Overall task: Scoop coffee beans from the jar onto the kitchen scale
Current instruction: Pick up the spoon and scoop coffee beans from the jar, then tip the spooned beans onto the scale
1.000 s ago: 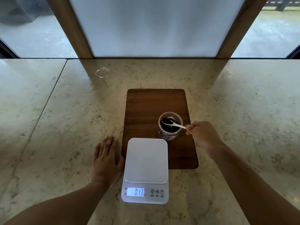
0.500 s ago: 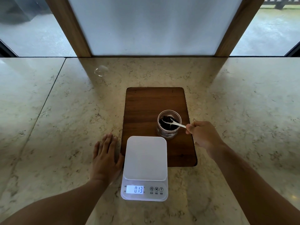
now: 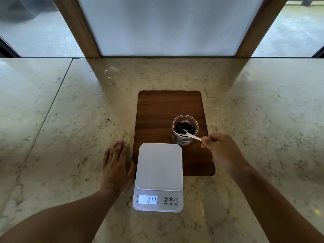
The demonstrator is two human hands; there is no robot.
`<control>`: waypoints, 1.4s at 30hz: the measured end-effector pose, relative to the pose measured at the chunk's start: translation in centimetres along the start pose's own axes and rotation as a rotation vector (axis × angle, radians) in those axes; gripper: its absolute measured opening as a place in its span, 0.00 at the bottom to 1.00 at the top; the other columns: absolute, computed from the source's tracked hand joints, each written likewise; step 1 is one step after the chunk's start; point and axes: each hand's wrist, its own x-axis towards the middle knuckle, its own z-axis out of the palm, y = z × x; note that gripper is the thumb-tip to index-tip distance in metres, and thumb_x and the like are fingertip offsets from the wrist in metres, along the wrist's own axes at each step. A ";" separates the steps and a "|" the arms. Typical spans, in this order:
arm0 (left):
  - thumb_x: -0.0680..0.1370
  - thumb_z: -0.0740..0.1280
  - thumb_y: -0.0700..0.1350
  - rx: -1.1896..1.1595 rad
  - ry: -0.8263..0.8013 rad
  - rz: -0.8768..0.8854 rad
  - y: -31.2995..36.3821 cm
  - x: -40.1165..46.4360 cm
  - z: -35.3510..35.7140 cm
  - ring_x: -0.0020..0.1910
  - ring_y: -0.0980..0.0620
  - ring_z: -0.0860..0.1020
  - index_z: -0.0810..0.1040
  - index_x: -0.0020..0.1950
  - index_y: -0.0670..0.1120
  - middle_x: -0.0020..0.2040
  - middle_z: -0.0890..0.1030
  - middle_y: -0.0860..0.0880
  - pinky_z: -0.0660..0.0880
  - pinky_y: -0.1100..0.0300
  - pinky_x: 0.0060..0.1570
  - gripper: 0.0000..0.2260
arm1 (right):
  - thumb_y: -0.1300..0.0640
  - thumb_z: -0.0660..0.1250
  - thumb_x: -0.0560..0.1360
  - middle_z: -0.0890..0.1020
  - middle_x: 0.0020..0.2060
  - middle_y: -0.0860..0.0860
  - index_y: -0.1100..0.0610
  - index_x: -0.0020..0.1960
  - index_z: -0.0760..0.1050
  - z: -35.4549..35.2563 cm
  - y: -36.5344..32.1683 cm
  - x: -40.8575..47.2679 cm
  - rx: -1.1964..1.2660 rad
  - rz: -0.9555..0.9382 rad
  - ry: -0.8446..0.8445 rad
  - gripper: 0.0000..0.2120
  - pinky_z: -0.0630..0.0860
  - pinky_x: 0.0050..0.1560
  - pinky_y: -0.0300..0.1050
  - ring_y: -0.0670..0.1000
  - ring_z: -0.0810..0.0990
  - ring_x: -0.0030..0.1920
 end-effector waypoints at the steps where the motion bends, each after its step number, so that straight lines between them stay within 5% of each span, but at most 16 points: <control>1: 0.78 0.52 0.57 -0.002 -0.001 -0.001 0.0 0.0 0.0 0.79 0.49 0.51 0.61 0.77 0.45 0.79 0.61 0.44 0.49 0.46 0.77 0.30 | 0.52 0.64 0.79 0.70 0.24 0.48 0.55 0.35 0.79 0.2 0.1 -0.3 0.013 -0.009 -0.011 0.17 0.68 0.34 0.49 0.51 0.69 0.29; 5: 0.78 0.52 0.57 -0.005 -0.012 -0.003 0.1 0.0 -0.1 0.80 0.49 0.50 0.60 0.78 0.45 0.79 0.60 0.44 0.50 0.45 0.77 0.30 | 0.52 0.63 0.80 0.68 0.18 0.43 0.56 0.36 0.79 1.2 0.9 -1.3 0.025 -0.035 -0.078 0.16 0.64 0.30 0.45 0.47 0.66 0.24; 9: 0.78 0.52 0.57 -0.012 -0.010 -0.007 0.2 -0.1 -0.2 0.79 0.49 0.51 0.61 0.77 0.45 0.79 0.60 0.44 0.50 0.45 0.77 0.30 | 0.52 0.64 0.79 0.72 0.23 0.47 0.55 0.36 0.79 2.7 1.9 -2.3 0.017 -0.037 -0.130 0.16 0.65 0.29 0.43 0.47 0.68 0.25; 23: 0.78 0.51 0.57 -0.022 -0.017 -0.021 0.2 0.0 -0.3 0.80 0.50 0.50 0.60 0.78 0.46 0.80 0.59 0.46 0.48 0.46 0.77 0.30 | 0.54 0.65 0.79 0.76 0.22 0.36 0.55 0.37 0.78 5.5 4.7 -4.0 -0.055 -0.086 -0.149 0.13 0.62 0.28 0.41 0.38 0.70 0.22; 34: 0.78 0.52 0.57 -0.031 -0.002 -0.016 0.2 -0.1 -0.1 0.79 0.49 0.51 0.60 0.77 0.46 0.79 0.59 0.45 0.48 0.46 0.77 0.30 | 0.54 0.66 0.78 0.77 0.27 0.50 0.56 0.37 0.77 6.2 5.6 -4.4 -0.093 -0.210 -0.107 0.12 0.66 0.28 0.36 0.44 0.70 0.26; 42: 0.78 0.53 0.57 -0.045 -0.007 -0.020 0.2 0.0 0.0 0.79 0.50 0.50 0.60 0.78 0.46 0.80 0.59 0.45 0.47 0.46 0.77 0.30 | 0.56 0.67 0.77 0.76 0.26 0.49 0.55 0.36 0.75 6.6 5.9 -4.5 -0.053 -0.272 -0.046 0.11 0.66 0.27 0.34 0.44 0.69 0.26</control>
